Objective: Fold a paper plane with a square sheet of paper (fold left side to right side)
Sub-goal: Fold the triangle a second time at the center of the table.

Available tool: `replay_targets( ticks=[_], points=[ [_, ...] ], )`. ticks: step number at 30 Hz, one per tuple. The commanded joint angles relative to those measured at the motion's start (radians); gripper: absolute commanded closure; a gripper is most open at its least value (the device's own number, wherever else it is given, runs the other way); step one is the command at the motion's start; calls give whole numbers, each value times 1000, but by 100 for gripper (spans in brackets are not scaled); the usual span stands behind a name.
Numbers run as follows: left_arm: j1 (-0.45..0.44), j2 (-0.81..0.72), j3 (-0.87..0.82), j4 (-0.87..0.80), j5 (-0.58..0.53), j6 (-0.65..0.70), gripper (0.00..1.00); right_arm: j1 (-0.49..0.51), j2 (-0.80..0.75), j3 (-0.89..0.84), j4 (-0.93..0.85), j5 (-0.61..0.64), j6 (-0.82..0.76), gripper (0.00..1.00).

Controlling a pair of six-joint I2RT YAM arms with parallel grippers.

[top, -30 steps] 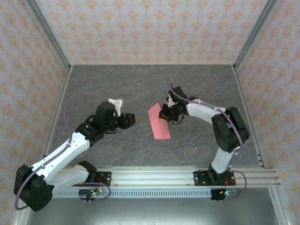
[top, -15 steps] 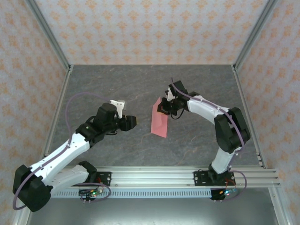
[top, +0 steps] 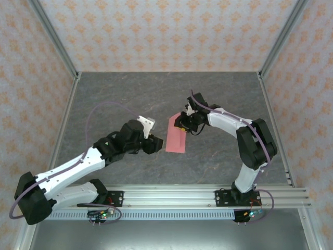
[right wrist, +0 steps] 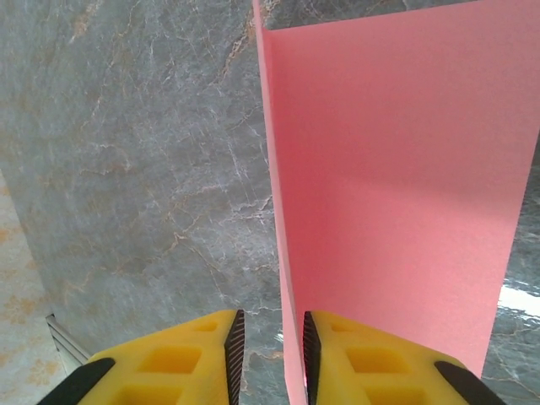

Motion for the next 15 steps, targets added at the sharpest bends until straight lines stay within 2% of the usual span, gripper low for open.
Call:
replay_targets(
  ticks=[1, 5, 8, 15],
  points=[
    [-79, 50, 49, -9, -81, 54, 40, -6, -5, -3, 39, 4, 44, 72],
    [-194, 168, 106, 1, -152, 65, 37, -4, -5, 0, 38, 1, 52, 71],
    [-245, 272, 160, -4, -200, 65, 35, -4, -2, -7, 44, -3, 59, 71],
    [-265, 467, 271, -29, -248, 57, 32, -5, -7, -9, 46, -1, 66, 71]
  ],
)
